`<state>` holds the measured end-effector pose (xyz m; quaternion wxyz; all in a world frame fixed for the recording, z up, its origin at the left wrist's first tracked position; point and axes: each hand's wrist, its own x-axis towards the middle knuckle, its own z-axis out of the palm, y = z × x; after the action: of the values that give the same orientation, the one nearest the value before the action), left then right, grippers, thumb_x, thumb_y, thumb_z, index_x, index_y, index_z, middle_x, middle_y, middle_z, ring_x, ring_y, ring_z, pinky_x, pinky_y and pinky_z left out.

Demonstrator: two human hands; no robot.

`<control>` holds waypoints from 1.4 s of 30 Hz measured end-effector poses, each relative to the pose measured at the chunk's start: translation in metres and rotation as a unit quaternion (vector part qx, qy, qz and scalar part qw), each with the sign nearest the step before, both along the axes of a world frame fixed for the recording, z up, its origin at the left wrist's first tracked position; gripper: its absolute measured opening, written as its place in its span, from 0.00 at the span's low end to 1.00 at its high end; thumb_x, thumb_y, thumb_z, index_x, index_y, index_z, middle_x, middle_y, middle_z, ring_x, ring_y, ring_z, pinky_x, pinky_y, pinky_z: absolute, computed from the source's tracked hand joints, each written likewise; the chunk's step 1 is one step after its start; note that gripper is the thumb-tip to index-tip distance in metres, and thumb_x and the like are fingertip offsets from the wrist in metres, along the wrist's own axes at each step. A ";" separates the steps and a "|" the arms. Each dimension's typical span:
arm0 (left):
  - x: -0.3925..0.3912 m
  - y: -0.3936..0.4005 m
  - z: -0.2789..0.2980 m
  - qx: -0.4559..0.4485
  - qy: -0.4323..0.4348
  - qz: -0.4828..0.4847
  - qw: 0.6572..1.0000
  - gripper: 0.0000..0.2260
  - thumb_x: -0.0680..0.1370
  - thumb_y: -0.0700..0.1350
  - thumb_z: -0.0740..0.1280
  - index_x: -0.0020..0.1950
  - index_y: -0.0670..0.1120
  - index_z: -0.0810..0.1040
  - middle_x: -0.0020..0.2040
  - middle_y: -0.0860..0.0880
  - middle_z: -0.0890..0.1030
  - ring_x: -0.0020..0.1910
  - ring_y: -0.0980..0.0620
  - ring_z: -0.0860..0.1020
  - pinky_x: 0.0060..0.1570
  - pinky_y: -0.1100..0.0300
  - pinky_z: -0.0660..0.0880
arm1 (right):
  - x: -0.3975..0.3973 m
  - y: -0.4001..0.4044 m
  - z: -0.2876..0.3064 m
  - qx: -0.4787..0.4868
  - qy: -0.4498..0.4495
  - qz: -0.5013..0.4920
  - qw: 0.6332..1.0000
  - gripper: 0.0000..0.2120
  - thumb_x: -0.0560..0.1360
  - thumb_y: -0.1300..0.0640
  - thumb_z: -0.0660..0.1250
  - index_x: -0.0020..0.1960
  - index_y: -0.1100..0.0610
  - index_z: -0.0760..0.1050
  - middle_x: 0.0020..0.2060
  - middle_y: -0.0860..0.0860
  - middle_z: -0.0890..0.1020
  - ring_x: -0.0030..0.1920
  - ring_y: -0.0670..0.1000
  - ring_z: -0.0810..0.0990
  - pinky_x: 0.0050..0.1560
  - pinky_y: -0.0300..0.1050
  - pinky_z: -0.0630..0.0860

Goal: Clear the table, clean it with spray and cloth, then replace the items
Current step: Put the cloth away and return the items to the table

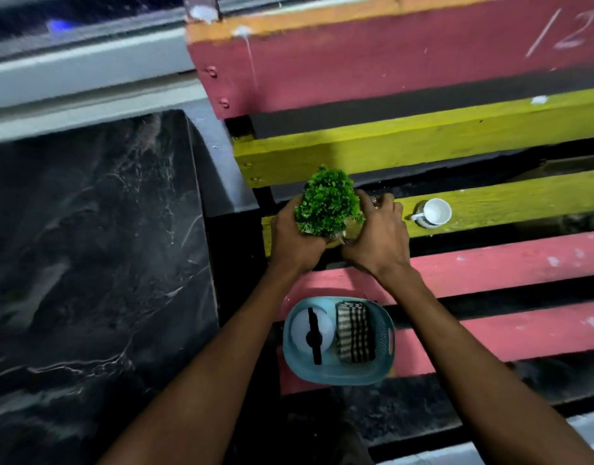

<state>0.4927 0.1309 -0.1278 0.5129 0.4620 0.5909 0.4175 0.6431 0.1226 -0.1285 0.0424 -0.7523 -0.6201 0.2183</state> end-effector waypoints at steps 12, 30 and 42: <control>-0.196 -0.035 0.113 0.047 -0.043 0.036 0.997 0.25 0.62 0.26 0.79 0.56 0.43 0.82 0.45 0.58 0.84 0.40 0.67 0.80 0.46 0.68 0.77 | -0.183 -0.036 0.166 0.093 -0.038 0.046 0.994 0.47 0.55 0.42 0.67 0.74 0.46 0.65 0.58 0.56 0.71 0.60 0.61 0.70 0.53 0.55 0.78; -0.511 -0.039 0.059 0.006 0.039 0.221 0.974 0.28 0.58 0.27 0.78 0.45 0.56 0.81 0.47 0.49 0.81 0.45 0.51 0.80 0.50 0.37 0.82 | -0.437 0.031 0.095 -0.055 -0.022 0.038 0.998 0.42 0.65 0.47 0.74 0.75 0.49 0.62 0.67 0.61 0.66 0.69 0.64 0.65 0.62 0.62 0.75; -0.530 -0.029 0.051 0.001 0.101 0.206 0.973 0.29 0.60 0.29 0.81 0.47 0.58 0.76 0.54 0.43 0.82 0.50 0.48 0.81 0.54 0.58 0.78 | -0.446 0.064 0.075 -0.064 -0.039 0.057 0.996 0.49 0.62 0.42 0.76 0.77 0.46 0.57 0.74 0.61 0.62 0.74 0.64 0.62 0.68 0.67 0.69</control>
<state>-0.0370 0.1020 -0.0764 0.3532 0.3709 0.7219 0.4653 0.1974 0.1868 -0.0532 -0.0426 -0.7251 -0.6477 0.2300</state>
